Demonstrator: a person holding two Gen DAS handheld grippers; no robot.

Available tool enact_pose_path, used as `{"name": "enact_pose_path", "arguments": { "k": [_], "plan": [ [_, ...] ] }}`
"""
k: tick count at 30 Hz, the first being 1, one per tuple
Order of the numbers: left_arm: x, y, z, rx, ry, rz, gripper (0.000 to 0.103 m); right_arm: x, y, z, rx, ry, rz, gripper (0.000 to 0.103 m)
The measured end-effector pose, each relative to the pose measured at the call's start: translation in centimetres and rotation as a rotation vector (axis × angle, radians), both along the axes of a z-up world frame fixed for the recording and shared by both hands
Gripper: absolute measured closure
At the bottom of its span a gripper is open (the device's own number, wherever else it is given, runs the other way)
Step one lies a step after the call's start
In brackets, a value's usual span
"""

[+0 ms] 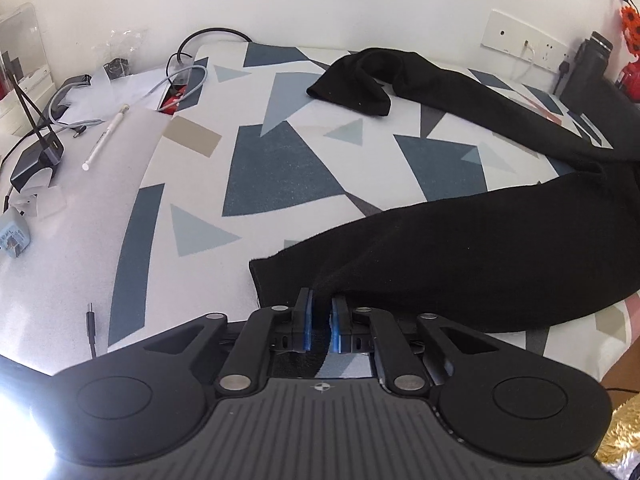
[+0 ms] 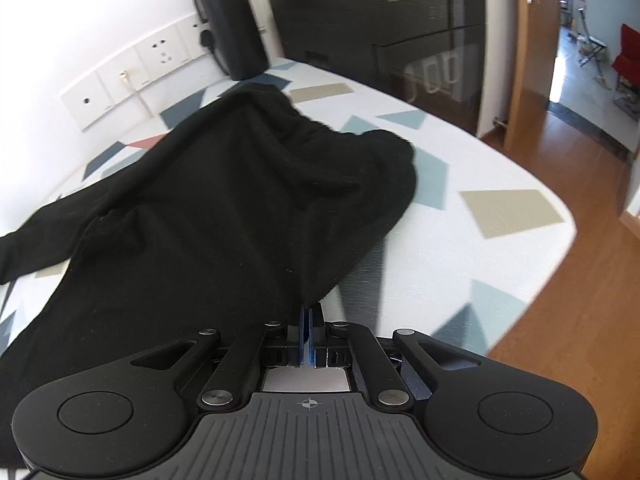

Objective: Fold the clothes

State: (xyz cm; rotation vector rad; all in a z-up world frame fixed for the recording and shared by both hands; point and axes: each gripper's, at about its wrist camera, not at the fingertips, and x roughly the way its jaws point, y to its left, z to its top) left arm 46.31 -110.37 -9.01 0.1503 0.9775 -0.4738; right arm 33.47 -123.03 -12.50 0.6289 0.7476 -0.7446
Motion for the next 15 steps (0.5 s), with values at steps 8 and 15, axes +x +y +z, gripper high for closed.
{"name": "enact_pose_path", "arguments": {
  "k": [8, 15],
  "plan": [
    [-0.3, 1.1, 0.3, -0.100, 0.016, 0.072, 0.029, -0.9, -0.4, -0.8, 0.005, 0.022, -0.040, 0.101],
    [0.9, -2.3, -0.5, -0.206, 0.019, 0.086, 0.021, -0.6, 0.6, -1.1, 0.001, 0.058, -0.015, 0.101]
  ]
}}
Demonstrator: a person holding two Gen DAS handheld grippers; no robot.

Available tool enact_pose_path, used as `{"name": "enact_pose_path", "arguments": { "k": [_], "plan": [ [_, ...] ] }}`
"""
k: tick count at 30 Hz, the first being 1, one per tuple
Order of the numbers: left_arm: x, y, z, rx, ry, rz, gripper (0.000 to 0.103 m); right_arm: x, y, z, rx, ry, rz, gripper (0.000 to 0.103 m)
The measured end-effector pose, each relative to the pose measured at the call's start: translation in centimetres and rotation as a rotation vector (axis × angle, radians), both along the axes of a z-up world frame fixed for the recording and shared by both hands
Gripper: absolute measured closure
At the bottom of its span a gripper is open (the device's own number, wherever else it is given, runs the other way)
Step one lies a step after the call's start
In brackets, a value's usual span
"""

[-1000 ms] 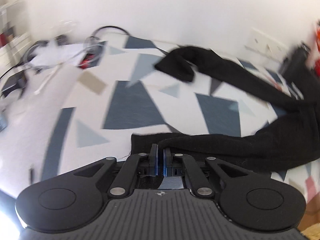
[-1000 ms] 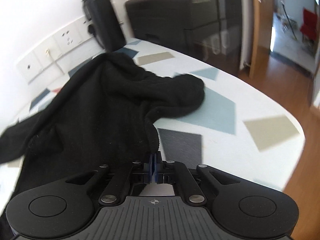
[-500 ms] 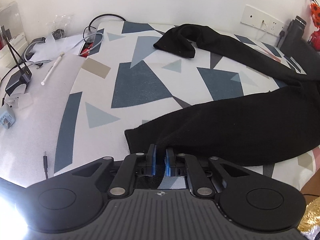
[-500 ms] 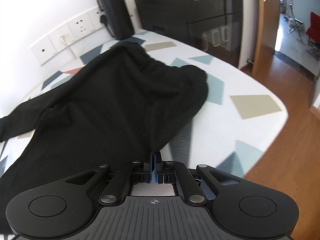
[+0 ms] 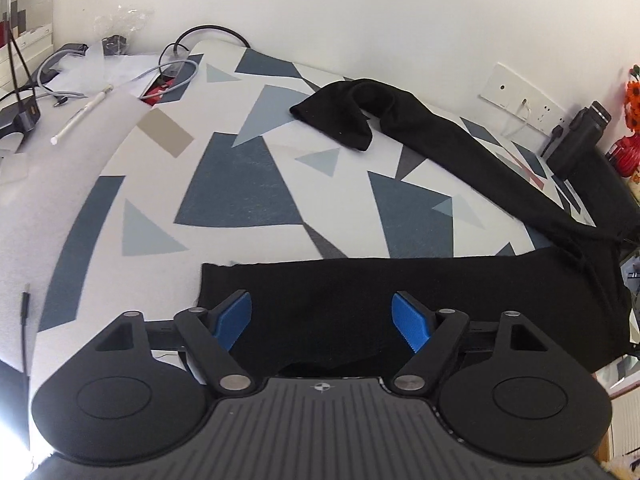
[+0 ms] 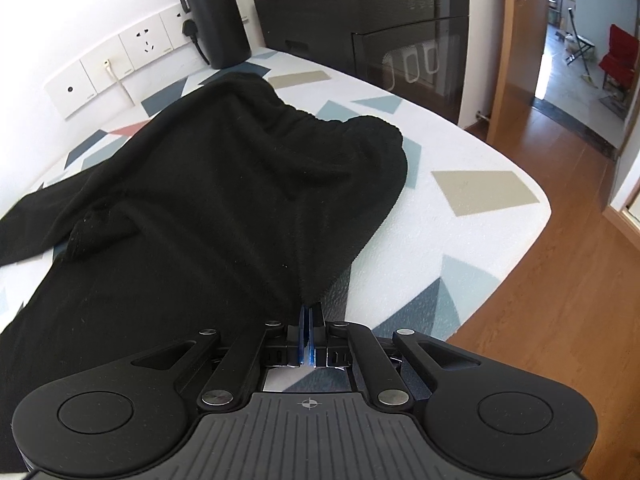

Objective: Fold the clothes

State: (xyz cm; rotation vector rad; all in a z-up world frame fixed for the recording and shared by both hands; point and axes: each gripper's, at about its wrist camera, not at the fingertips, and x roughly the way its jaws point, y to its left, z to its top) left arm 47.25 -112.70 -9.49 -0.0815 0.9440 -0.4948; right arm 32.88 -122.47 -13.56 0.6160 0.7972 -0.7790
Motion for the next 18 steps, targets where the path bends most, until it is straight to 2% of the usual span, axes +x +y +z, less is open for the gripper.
{"name": "enact_pose_path", "arguments": {
  "k": [3, 5, 6, 9, 10, 13, 16, 18],
  "plan": [
    [0.6, -2.3, -1.5, 0.064, 0.024, -0.052, 0.022, 0.1, 0.5, -0.1, 0.001, 0.009, 0.010, 0.101],
    [0.7, -3.6, -2.5, 0.146, 0.047, -0.097, 0.022, 0.0, 0.8, 0.1, 0.007, 0.018, 0.023, 0.101],
    [0.4, -4.0, -2.6, 0.177, 0.027, -0.114, 0.020, -0.1, 0.9, 0.2, 0.015, 0.024, 0.024, 0.100],
    [0.1, -4.1, -3.1, 0.196, 0.049, -0.140, 0.006, -0.5, 0.4, 1.0, 0.012, 0.011, -0.009, 0.088],
    [0.1, -4.1, -3.3, 0.201, 0.057, -0.139, 0.002, -0.6, 0.1, 1.3, -0.006, 0.001, -0.018, 0.081],
    [0.2, -4.7, -3.7, 0.253, 0.058, -0.121, 0.000, 0.3, -2.3, 2.2, -0.064, -0.014, -0.057, 0.073],
    [0.6, -5.6, -3.7, 0.275, 0.069, -0.068, 0.000, 1.6, -5.6, 2.3, -0.120, -0.038, -0.101, 0.070],
    [1.1, -6.0, -3.8, 0.271, 0.079, -0.008, 0.000, 3.0, -7.3, 1.9, -0.186, -0.010, -0.108, 0.068]
  ]
}}
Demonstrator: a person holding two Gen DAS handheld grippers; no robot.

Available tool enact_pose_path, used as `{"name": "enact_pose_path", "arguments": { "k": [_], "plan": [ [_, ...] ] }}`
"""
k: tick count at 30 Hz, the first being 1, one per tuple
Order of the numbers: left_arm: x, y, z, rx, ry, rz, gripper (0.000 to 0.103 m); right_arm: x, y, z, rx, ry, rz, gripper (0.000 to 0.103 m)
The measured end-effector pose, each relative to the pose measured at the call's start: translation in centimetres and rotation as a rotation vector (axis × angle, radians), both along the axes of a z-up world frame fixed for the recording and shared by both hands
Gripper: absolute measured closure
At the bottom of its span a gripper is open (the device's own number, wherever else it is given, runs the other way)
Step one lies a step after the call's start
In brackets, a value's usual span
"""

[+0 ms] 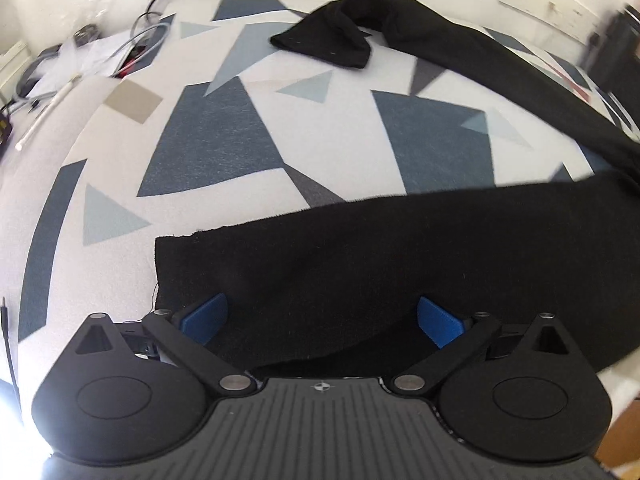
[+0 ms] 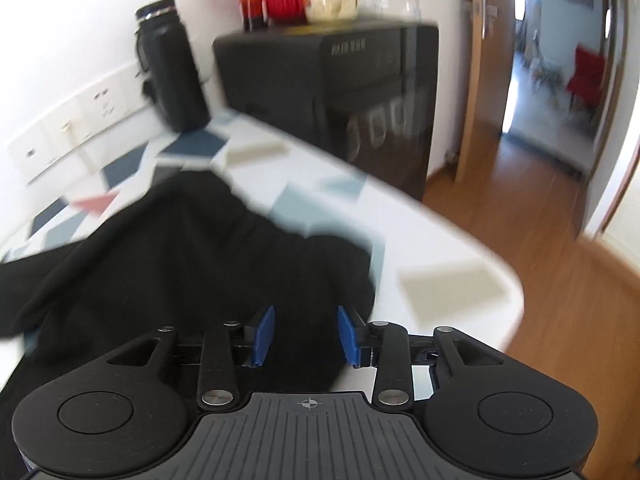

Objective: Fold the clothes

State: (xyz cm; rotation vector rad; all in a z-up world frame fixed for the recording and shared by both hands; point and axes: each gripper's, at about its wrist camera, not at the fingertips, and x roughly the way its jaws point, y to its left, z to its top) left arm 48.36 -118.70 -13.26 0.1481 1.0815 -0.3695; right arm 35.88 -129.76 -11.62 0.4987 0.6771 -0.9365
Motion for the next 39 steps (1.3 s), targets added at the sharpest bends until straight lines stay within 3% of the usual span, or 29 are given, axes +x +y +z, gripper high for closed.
{"name": "enact_pose_path", "arguments": {
  "k": [3, 6, 10, 13, 16, 18, 21, 22, 26, 28, 31, 35, 39],
  "plan": [
    [0.6, -0.5, 0.0, 0.000, 0.001, 0.059, 0.000, 1.9, -2.2, -0.9, -0.043, 0.049, 0.012, 0.056],
    [0.9, -0.7, 0.1, 0.004, 0.006, 0.063, 0.000, 2.8, -3.4, -2.0, -0.001, 0.107, 0.049, 0.058],
    [1.1, -0.6, 0.1, 0.003, 0.013, 0.057, 0.000, 2.3, -3.2, -2.4, -0.058, 0.208, 0.101, 0.065],
    [1.1, -0.7, 0.1, 0.004, 0.014, 0.057, 0.000, 0.8, -4.6, -2.3, -0.023, 0.239, 0.010, 0.062],
    [1.3, -0.7, 0.2, 0.007, 0.024, 0.052, 0.000, -0.4, -6.5, -1.3, 0.079, 0.230, -0.092, 0.062],
    [1.6, -0.8, 0.2, 0.012, 0.035, 0.042, 0.000, -0.7, -6.8, 0.9, 0.110, 0.187, -0.099, 0.061],
    [2.0, -0.8, 0.5, 0.014, 0.055, 0.033, 0.000, -0.8, -6.6, 6.3, 0.122, 0.068, -0.066, 0.041],
    [2.1, -0.7, 0.8, -0.001, 0.058, 0.029, 0.001, -0.7, -6.5, 8.3, 0.117, 0.024, -0.048, 0.039],
    [2.8, 0.1, 4.1, -0.174, 0.031, 0.019, 0.001, 1.5, -6.1, 15.9, 0.089, -0.109, 0.068, 0.032],
    [3.4, 0.4, 5.9, -0.237, 0.001, 0.039, 0.001, 3.3, -5.9, 18.8, 0.064, -0.144, 0.137, 0.018],
    [5.2, 0.5, 8.0, -0.326, -0.029, 0.074, 0.001, 6.6, -5.9, 21.2, 0.009, -0.150, 0.237, 0.008],
    [7.9, -0.5, 8.8, -0.377, -0.057, 0.127, 0.001, 11.9, -6.9, 19.5, -0.039, -0.066, 0.269, 0.003],
    [11.0, -3.0, 8.1, -0.443, -0.025, 0.134, 0.001, 14.3, -7.2, 14.1, 0.015, 0.040, 0.260, 0.001]
  ]
}}
